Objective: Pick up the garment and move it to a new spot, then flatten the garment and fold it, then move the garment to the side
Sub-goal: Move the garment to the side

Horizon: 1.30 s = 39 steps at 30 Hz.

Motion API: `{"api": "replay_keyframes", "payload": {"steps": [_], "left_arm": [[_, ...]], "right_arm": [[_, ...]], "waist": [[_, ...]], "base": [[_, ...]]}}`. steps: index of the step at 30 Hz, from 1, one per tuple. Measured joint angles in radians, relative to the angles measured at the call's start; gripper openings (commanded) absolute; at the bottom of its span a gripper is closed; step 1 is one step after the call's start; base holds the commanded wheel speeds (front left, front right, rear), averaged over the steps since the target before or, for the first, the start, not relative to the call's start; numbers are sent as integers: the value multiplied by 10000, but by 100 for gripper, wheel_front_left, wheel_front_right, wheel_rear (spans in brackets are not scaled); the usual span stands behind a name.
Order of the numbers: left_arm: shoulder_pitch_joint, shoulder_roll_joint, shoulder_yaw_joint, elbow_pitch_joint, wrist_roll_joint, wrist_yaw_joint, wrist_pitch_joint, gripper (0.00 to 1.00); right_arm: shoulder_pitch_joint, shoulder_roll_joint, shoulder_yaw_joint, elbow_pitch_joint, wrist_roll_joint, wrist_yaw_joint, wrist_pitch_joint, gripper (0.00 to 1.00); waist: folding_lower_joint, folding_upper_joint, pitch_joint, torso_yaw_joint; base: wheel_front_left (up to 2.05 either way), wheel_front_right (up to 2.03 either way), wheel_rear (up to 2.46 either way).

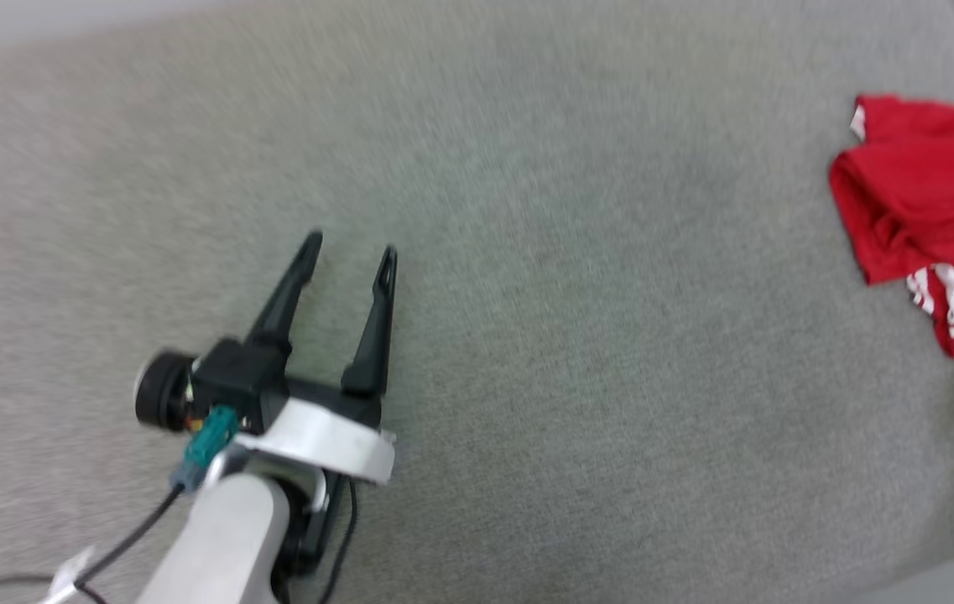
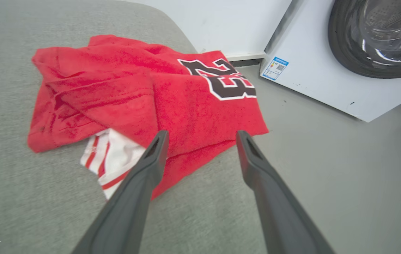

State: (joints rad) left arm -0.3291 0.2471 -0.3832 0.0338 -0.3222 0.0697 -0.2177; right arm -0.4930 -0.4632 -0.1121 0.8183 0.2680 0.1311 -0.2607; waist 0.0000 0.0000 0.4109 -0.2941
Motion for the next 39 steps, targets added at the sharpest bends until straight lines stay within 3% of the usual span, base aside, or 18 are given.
{"api": "replay_keyframes", "payload": {"steps": [9, 17, 23, 29, 39], "left_arm": [[1313, -316, 272, 326, -579, 374, -232, 100], [1766, -347, 694, 709, -905, 497, -334, 100], [2280, -194, 1114, 955, -974, 631, -407, 100], [3096, 0, 1264, 1047, -984, 713, -414, 100], [3466, 54, 1137, 1200, -1101, 623, -418, 100]], "right_arm": [[2377, 1710, 826, -2761, 31, 0, 405, 100], [3229, 2966, 978, -5444, -453, 0, 911, 100], [4176, 3198, 803, -7258, -1034, 0, 1296, 100], [5635, 3394, 644, -8882, -1390, 0, 2006, 100], [6494, 3563, 656, -9871, -1363, 0, 2698, 100]], "waist": [[-2, 0, -1727, 866], [-2, 0, -2564, 2085], [-2, 0, -3209, 2732], [-1, 0, -3910, 2955], [-2, 0, -4460, 2945]], "base": [[0, 0, 0], [0, 0, 0], [0, 0, 0], [0, 0, 0], [0, 0, 0]]}}
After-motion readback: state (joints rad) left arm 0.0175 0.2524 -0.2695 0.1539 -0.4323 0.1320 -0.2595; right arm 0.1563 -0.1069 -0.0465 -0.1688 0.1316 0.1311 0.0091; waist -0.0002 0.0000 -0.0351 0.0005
